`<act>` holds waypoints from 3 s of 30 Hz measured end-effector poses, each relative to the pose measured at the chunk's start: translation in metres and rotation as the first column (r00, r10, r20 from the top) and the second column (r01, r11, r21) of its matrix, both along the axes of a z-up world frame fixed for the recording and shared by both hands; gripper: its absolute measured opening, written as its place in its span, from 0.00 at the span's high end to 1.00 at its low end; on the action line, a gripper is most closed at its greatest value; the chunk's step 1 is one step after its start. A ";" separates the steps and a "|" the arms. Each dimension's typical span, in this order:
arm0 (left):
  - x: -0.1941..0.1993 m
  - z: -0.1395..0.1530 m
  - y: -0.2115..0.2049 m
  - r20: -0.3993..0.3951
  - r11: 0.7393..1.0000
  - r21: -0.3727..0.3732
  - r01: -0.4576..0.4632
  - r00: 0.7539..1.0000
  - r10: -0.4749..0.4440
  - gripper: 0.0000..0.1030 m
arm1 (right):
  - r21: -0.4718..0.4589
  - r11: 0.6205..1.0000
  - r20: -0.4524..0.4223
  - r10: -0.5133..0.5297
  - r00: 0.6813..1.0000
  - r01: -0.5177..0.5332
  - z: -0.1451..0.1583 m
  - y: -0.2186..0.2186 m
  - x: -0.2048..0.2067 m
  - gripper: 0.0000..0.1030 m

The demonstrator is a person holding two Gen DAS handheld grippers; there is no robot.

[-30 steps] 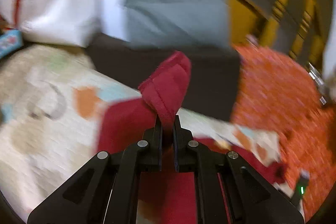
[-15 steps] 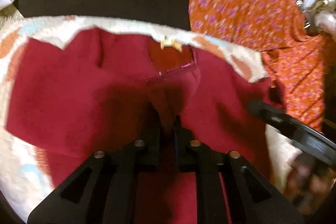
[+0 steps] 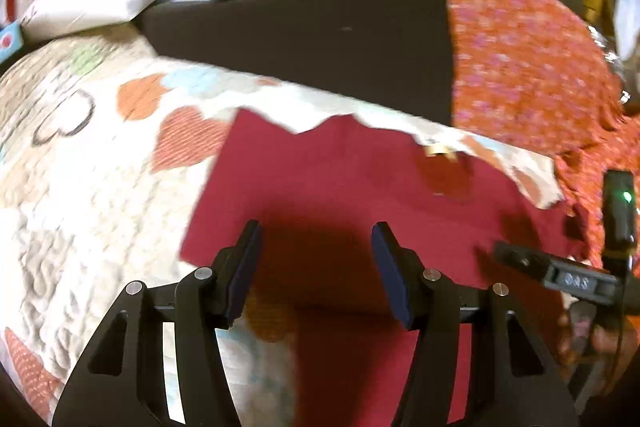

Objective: Fold small clothes

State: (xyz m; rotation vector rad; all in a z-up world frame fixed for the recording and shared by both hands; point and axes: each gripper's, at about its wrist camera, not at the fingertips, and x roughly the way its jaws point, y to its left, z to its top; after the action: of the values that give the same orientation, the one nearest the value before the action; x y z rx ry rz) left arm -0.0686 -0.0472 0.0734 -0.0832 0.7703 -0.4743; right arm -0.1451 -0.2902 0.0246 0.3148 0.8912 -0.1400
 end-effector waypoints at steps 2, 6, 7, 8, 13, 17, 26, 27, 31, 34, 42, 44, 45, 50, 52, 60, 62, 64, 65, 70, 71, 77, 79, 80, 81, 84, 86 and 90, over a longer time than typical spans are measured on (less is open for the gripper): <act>0.006 -0.006 0.010 0.006 0.999 0.002 -0.045 0.999 0.045 0.46 | -0.026 1.000 -0.034 0.017 0.999 -0.017 -0.010 0.002 0.004 0.19; 0.014 -0.014 0.021 0.002 0.994 0.014 -0.106 0.994 0.106 0.46 | -0.195 0.978 -0.018 0.067 0.998 -0.069 -0.017 0.024 0.010 0.75; 0.015 -0.015 0.024 -0.003 0.993 0.008 -0.118 0.993 0.118 0.46 | -0.203 0.976 -0.014 0.075 0.997 -0.077 -0.016 0.026 0.012 0.85; 0.016 -0.015 0.026 -0.005 0.992 0.000 -0.130 0.992 0.130 0.46 | -0.214 0.973 -0.016 0.086 0.996 -0.087 -0.013 0.029 0.014 0.89; 0.013 -0.010 0.029 0.028 0.989 -0.021 -0.147 0.989 0.148 0.46 | -0.272 0.959 0.117 0.115 0.986 -0.080 0.049 0.012 0.011 0.95; 0.015 -0.011 0.025 0.026 0.991 -0.020 -0.130 0.991 0.130 0.46 | -0.301 0.954 0.168 0.070 0.983 -0.016 0.086 -0.017 -0.019 0.95; 0.011 -0.011 0.005 0.049 0.996 -0.048 -0.081 0.995 0.083 0.46 | -0.330 0.939 0.096 -0.069 0.993 0.097 0.063 -0.081 -0.028 0.95; 0.012 -0.011 0.002 0.056 0.996 -0.048 -0.077 0.995 0.080 0.46 | -0.325 0.941 0.107 -0.059 0.993 0.091 0.066 -0.081 -0.026 0.95; 0.021 -0.021 -0.018 0.003 0.998 -0.053 -0.025 1.000 0.025 0.46 | -0.351 0.934 0.128 -0.023 0.991 0.067 0.072 -0.073 -0.020 0.95; 0.025 -0.036 -0.036 0.000 0.996 0.088 -0.022 1.000 0.022 0.46 | -0.354 0.931 0.153 -0.037 0.988 0.089 0.068 -0.082 -0.016 0.96; 0.040 -0.047 -0.016 -0.109 0.996 0.060 -0.062 0.992 0.068 0.43 | -0.385 0.914 -0.068 -0.168 0.983 0.130 0.030 -0.122 0.002 0.78; 0.039 -0.041 -0.011 -0.100 0.995 0.062 -0.081 0.991 0.087 0.43 | -0.416 0.898 0.021 -0.151 0.988 0.146 0.054 -0.104 -0.001 0.77; 0.038 -0.039 -0.008 -0.091 0.994 0.067 -0.091 0.991 0.097 0.43 | -0.397 0.909 0.049 -0.116 0.992 0.126 0.061 -0.094 0.001 0.76; 0.044 -0.036 0.011 -0.070 0.984 0.077 -0.158 0.984 0.163 0.43 | -0.136 0.953 0.080 0.283 0.956 -0.270 0.061 -0.005 0.048 0.72; 0.047 -0.040 0.017 -0.095 0.984 0.063 -0.167 0.981 0.172 0.43 | -0.137 0.902 0.054 0.420 0.906 -0.410 0.044 0.046 0.079 0.72; 0.054 -0.040 0.028 -0.100 0.978 0.044 -0.203 0.973 0.207 0.43 | -0.276 0.779 -0.071 0.568 0.820 -0.563 -0.012 0.118 0.152 0.72; 0.055 -0.040 0.029 -0.103 0.978 0.039 -0.203 0.973 0.206 0.43 | -0.227 0.767 -0.051 0.606 0.794 -0.600 -0.014 0.117 0.161 0.73; 0.055 -0.038 0.029 -0.098 0.977 0.039 -0.207 0.973 0.210 0.43 | -0.276 0.730 -0.076 0.632 0.772 -0.625 -0.018 0.129 0.162 0.96; 0.055 -0.037 0.030 -0.092 0.976 0.034 -0.214 0.972 0.216 0.43 | -0.300 0.721 -0.078 0.634 0.769 -0.625 -0.017 0.133 0.162 0.96; 0.053 -0.031 0.037 -0.060 0.970 0.004 -0.244 0.968 0.244 0.43 | -0.288 0.762 -0.017 0.602 0.799 -0.580 -0.008 0.146 0.173 0.97; 0.052 -0.030 0.037 -0.048 0.969 -0.001 -0.247 0.968 0.247 0.43 | -0.268 0.777 0.001 0.592 0.806 -0.570 -0.007 0.148 0.176 0.97; 0.046 -0.028 0.024 -0.024 0.983 -0.017 -0.183 0.983 0.183 0.43 | -0.205 0.831 0.008 0.530 0.848 -0.518 -0.006 0.140 0.170 0.96; 0.041 -0.025 0.018 0.001 0.988 -0.024 -0.154 0.988 0.154 0.43 | -0.214 0.850 0.057 0.503 0.863 -0.481 0.013 0.119 0.139 0.88; 0.038 -0.022 0.015 0.016 0.990 -0.036 -0.136 0.991 0.136 0.43 | -0.223 0.861 0.091 0.485 0.870 -0.457 0.024 0.104 0.119 0.84; 0.035 -0.019 0.012 0.028 0.992 -0.049 -0.114 0.993 0.115 0.43 | -0.235 0.874 0.107 0.459 0.882 -0.426 0.031 0.090 0.101 0.71; 0.028 -0.015 0.000 0.047 0.997 -0.058 -0.057 0.997 0.060 0.43 | -0.284 0.923 0.121 0.301 0.946 -0.258 0.045 0.033 0.044 0.61; 0.023 -0.014 -0.010 0.063 0.999 -0.037 -0.021 0.998 0.024 0.43 | -0.297 0.940 0.085 0.202 0.976 -0.168 0.041 -0.004 0.015 0.61; 0.020 -0.026 -0.032 0.054 0.998 0.059 0.032 0.998 -0.036 0.43 | -0.287 0.957 0.004 0.038 0.999 -0.035 0.016 -0.055 -0.007 0.61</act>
State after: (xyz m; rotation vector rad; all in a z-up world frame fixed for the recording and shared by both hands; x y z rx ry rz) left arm -0.0483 -0.0794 0.0470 -0.0025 0.7319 -0.4841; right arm -0.1517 -0.3455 0.0411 0.0281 0.8541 -0.2306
